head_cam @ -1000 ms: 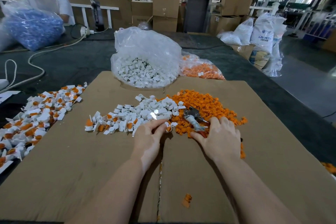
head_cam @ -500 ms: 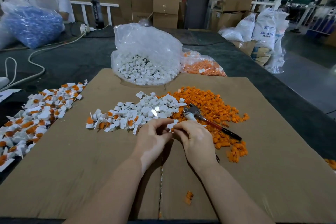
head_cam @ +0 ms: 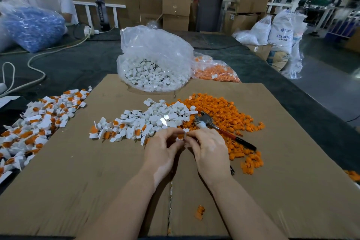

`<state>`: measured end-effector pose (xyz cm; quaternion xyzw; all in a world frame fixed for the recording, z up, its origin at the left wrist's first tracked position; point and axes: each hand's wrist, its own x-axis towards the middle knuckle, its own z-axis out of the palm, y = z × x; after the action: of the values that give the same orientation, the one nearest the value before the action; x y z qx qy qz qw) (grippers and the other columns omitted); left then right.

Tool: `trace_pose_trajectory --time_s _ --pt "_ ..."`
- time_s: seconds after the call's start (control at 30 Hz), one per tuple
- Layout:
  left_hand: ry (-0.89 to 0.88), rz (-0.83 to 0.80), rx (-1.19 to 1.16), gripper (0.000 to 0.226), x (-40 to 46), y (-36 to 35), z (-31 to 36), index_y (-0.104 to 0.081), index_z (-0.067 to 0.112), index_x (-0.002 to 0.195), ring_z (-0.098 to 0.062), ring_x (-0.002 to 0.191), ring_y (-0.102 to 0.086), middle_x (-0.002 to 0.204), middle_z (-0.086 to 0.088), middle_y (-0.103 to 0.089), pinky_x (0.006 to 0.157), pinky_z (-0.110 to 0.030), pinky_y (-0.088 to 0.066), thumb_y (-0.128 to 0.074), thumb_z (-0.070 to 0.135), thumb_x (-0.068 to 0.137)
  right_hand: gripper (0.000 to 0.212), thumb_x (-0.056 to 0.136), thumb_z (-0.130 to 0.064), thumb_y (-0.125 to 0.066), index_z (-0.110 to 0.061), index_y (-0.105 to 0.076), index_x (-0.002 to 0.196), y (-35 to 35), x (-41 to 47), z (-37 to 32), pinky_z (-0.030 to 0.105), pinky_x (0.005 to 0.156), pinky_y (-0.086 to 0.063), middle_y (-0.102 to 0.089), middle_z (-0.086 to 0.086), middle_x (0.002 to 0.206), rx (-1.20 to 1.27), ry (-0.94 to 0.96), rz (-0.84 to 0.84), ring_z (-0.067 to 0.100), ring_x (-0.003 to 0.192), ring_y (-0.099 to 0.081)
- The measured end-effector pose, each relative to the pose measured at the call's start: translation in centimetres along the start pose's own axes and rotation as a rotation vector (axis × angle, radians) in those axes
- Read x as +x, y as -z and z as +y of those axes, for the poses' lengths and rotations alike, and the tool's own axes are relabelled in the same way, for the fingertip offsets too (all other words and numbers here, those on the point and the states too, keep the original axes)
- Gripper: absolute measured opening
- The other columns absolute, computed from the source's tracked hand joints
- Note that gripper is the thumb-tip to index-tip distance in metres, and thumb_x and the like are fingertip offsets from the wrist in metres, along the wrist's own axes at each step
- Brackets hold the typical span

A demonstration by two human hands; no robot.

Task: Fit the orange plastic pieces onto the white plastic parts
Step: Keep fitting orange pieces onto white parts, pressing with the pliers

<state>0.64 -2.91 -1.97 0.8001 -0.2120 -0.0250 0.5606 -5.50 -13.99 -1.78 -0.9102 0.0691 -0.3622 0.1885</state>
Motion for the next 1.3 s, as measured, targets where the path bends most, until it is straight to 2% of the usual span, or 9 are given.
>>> trace_pose_trajectory --time_s 0.13,0.23,0.4,0.53,0.63,0.83,1.03,1.13,1.3 --pt "0.036 0.123 -0.052 0.025 0.1 0.0 -0.2 -0.064 0.033 0.086 -0.003 0.082 -0.056 0.09 0.004 -0.061 0.067 0.0 -0.038 -0.065 0.007 0.085 0.014 0.069 -0.005 -0.079 -0.008 -0.07 0.079 -0.3 -0.1 0.1 0.038 0.065 -0.047 -0.066 0.006 0.079 -0.202 -0.081 0.02 0.027 0.075 -0.062" --pt "0.048 0.233 0.004 0.021 0.3 0.1 -0.4 -0.067 0.018 0.103 -0.008 0.087 -0.053 0.096 0.0 -0.055 0.07 0.001 -0.033 -0.06 0.007 0.087 0.025 0.058 0.004 -0.082 -0.009 -0.07 0.075 -0.5 -0.1 0.2 0.037 0.062 -0.047 -0.065 0.005 0.074 -0.327 -0.123 0.069 0.024 0.067 -0.06" --pt "0.081 0.335 0.056 0.04 0.4 0.3 -0.4 -0.05 0.007 0.13 0.001 0.087 -0.046 0.109 0.0 -0.037 0.072 0.012 -0.022 -0.054 0.001 0.09 0.028 0.057 0.006 -0.081 -0.009 -0.071 0.079 -0.8 -0.2 0.3 0.037 0.064 -0.049 -0.065 0.006 0.074 -0.378 -0.147 0.093 0.026 0.067 -0.06" --pt "0.168 0.322 0.139 0.053 0.6 0.1 -0.5 -0.033 0.003 0.141 -0.02 0.121 -0.037 0.129 -0.008 -0.029 0.093 -0.011 -0.024 -0.052 0.005 0.091 0.031 0.056 0.005 -0.082 -0.012 -0.072 0.08 -0.8 -0.3 0.3 0.037 0.064 -0.047 -0.063 0.004 0.074 -0.378 -0.104 0.092 0.024 0.068 -0.059" --pt "0.194 0.321 0.227 0.055 0.6 0.0 -0.4 -0.027 -0.001 0.142 -0.023 0.137 -0.019 0.147 -0.013 -0.016 0.096 -0.013 -0.014 -0.049 0.004 0.092 0.03 0.058 0.003 -0.082 -0.013 -0.072 0.081 -0.9 -0.3 0.4 0.038 0.067 -0.047 -0.063 0.005 0.077 -0.35 -0.039 0.088 0.025 0.072 -0.06" --pt "0.097 0.254 0.401 0.062 0.5 -0.4 -0.5 -0.012 0.005 0.147 -0.019 0.143 0.017 0.156 -0.008 0.011 0.114 -0.027 0.007 -0.044 0.008 0.095 0.033 0.062 -0.007 -0.084 -0.02 -0.074 0.091 -1.1 -0.3 0.3 0.039 0.067 -0.047 -0.066 0.002 0.084 -0.359 0.043 0.016 0.024 0.077 -0.06" --pt "-0.094 0.185 0.541 0.036 0.1 -0.4 -0.6 -0.052 0.015 0.129 -0.017 0.143 -0.003 0.149 -0.002 -0.03 0.117 -0.032 -0.002 -0.05 0.016 0.093 0.026 0.067 -0.013 -0.082 -0.022 -0.074 0.091 -1.0 -0.2 0.2 0.037 0.067 -0.046 -0.065 -0.001 0.079 -0.367 0.043 0.004 0.021 0.073 -0.058" --pt "-0.206 0.097 0.661 0.037 0.0 -0.7 -0.5 -0.051 0.019 0.131 -0.017 0.14 -0.015 0.144 0.003 -0.039 0.117 -0.038 -0.004 -0.045 0.018 0.095 0.021 0.068 -0.012 -0.082 -0.021 -0.073 0.084 -0.9 -0.3 0.1 0.037 0.067 -0.046 -0.064 -0.002 0.076 -0.355 0.055 0.014 0.021 0.071 -0.058" --pt "-0.237 0.079 0.721 0.032 -0.2 -1.1 -0.7 -0.055 0.031 0.126 -0.01 0.121 -0.039 0.129 0.014 -0.053 0.109 -0.03 -0.008 -0.042 0.028 0.097 0.018 0.067 -0.009 -0.081 -0.019 -0.069 0.077 -0.9 -0.3 0.2 0.036 0.066 -0.044 -0.062 -0.002 0.072 -0.352 0.067 0.024 0.02 0.068 -0.056"
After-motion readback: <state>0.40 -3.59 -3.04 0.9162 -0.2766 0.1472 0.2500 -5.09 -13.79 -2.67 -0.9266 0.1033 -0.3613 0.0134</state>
